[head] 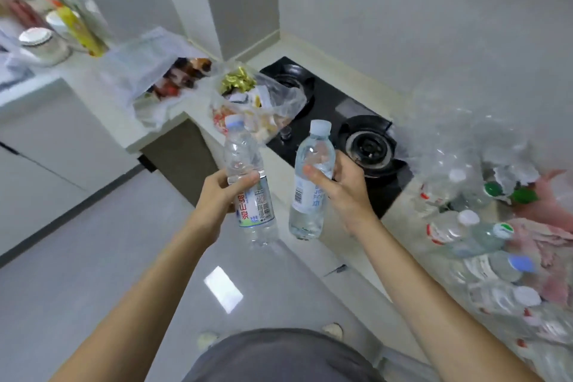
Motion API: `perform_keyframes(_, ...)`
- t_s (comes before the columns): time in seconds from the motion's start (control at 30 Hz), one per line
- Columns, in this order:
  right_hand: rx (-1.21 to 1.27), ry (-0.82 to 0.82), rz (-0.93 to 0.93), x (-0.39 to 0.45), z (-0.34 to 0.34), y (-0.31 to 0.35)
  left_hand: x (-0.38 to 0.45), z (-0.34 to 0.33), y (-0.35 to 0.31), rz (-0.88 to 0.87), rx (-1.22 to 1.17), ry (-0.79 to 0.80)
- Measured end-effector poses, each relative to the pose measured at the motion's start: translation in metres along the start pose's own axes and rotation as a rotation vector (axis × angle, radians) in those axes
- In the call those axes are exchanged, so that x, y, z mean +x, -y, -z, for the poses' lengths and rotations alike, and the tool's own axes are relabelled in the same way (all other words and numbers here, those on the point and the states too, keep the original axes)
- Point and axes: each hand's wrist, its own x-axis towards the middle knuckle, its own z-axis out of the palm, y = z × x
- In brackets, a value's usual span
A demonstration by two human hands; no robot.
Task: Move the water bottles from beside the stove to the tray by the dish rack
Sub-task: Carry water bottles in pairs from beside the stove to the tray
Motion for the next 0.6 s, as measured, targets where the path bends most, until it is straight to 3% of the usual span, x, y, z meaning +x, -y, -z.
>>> perform_keyframes(0.37,0.068,0.426,0.007,-0.005,-0.353,0.021,-0.076,0.306,-0.011,-0.060,-0.101,-0.427)
perform_keyframes(0.6,0.061,0.724,0.021,-0.021,-0.536,0.027,-0.129,0.453,-0.008,-0.091,-0.187,-0.716)
